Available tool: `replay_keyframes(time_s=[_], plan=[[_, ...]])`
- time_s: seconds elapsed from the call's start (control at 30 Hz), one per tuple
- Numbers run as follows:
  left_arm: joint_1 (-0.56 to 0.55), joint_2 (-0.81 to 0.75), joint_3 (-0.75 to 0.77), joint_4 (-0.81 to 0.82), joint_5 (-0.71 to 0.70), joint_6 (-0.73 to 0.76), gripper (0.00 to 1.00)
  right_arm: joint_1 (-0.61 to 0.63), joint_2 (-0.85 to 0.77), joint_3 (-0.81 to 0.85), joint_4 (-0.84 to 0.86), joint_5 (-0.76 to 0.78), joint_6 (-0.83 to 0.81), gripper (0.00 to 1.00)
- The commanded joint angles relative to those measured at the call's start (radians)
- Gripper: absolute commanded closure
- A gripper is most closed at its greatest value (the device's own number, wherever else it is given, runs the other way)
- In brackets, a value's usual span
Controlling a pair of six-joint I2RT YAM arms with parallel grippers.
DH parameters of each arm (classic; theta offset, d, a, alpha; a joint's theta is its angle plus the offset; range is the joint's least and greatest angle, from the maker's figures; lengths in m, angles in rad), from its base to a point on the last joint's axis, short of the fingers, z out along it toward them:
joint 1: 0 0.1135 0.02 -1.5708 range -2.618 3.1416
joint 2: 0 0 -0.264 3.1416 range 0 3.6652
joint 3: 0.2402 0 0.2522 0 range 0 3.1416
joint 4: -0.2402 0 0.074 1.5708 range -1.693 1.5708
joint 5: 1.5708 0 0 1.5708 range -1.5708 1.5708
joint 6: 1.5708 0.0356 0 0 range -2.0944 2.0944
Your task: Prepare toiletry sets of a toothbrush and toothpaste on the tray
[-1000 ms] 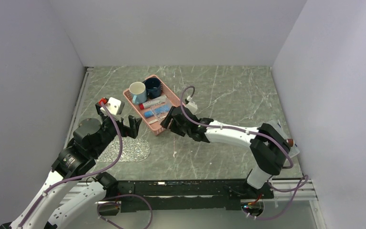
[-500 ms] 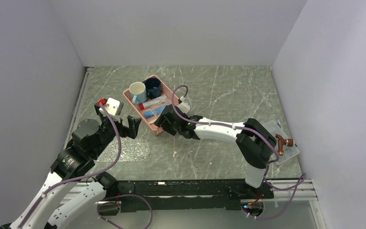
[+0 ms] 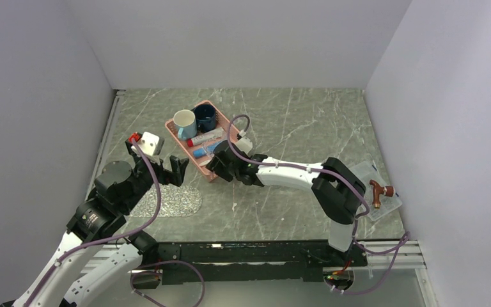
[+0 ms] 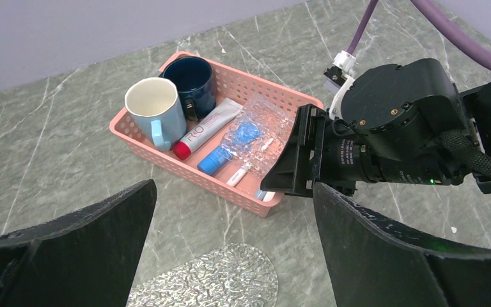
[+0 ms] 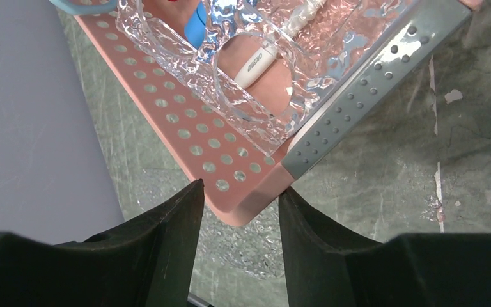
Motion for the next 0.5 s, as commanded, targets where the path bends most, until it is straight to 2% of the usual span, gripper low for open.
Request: replay_keyframes(time_s=[0.0,0.27,0.47], plan=[[0.001,-0.011,0.001,0.024,0.01,-0.006,0.01,0.004,0.017,0.052,-0.021,0.034,0.015,0.52],[0.0,-0.009,0.002,0.023,0.011,-0.006,0.01,0.004,0.033,0.054,-0.028,0.031,0.012,0.6],[0.0,-0.009,0.002,0.023,0.009,-0.004,0.01,0.005,0.029,0.044,-0.026,0.026,0.0,0.75]])
